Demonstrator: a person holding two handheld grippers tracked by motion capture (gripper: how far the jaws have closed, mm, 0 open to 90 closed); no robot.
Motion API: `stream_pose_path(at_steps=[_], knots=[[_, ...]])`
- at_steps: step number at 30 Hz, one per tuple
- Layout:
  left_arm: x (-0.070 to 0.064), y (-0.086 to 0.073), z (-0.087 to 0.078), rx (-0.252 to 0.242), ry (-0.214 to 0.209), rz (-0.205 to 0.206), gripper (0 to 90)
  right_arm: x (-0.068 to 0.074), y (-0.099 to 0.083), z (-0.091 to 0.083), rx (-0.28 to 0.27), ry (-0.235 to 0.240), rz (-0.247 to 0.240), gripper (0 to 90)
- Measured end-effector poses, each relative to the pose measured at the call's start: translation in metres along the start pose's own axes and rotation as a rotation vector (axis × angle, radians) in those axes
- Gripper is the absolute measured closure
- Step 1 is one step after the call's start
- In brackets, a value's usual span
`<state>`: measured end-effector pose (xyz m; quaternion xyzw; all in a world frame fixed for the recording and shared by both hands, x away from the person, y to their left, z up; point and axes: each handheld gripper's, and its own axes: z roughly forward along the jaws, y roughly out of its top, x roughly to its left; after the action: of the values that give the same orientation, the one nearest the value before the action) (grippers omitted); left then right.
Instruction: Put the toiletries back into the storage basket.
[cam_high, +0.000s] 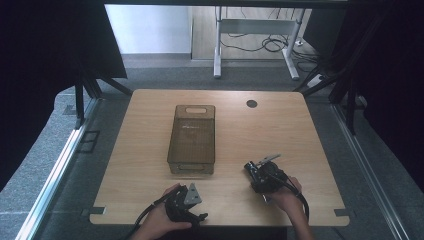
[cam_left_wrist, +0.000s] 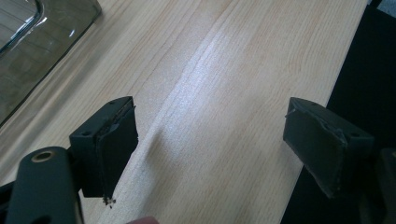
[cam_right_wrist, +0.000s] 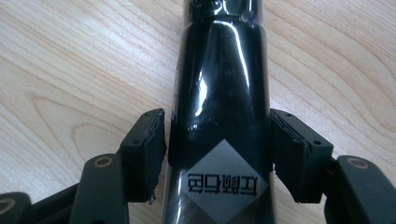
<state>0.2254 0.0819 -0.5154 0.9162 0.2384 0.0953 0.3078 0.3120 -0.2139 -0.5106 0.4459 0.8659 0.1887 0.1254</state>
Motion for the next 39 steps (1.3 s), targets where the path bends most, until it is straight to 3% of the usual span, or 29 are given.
stream_pose_path(at_steps=[10, 15, 19, 27, 33, 39], knots=[[0.0, 0.0, 0.0, 0.007, -0.003, 0.007, 17.9, -0.003, 0.013, 0.005, 0.028, 0.025, 0.002, 44.4], [0.0, 0.0, 0.0, 0.004, -0.002, 0.003, 17.9, -0.007, 0.014, 0.006, 0.015, 0.049, 0.017, 45.4], [0.0, 0.0, 0.001, 0.004, -0.003, 0.001, 18.0, -0.009, 0.014, 0.005, 0.007, 0.058, 0.002, 46.0], [0.0, -0.001, 0.0, 0.0, -0.007, -0.003, 18.0, -0.018, 0.011, 0.002, -0.012, 0.133, 0.036, 46.6], [0.0, -0.001, 0.0, -0.001, -0.006, -0.003, 18.0, -0.026, 0.01, -0.007, -0.061, 0.217, 0.107, 46.6], [0.0, -0.001, 0.001, -0.001, -0.007, -0.003, 18.0, -0.028, 0.009, -0.013, -0.089, 0.25, 0.128, 46.6]])
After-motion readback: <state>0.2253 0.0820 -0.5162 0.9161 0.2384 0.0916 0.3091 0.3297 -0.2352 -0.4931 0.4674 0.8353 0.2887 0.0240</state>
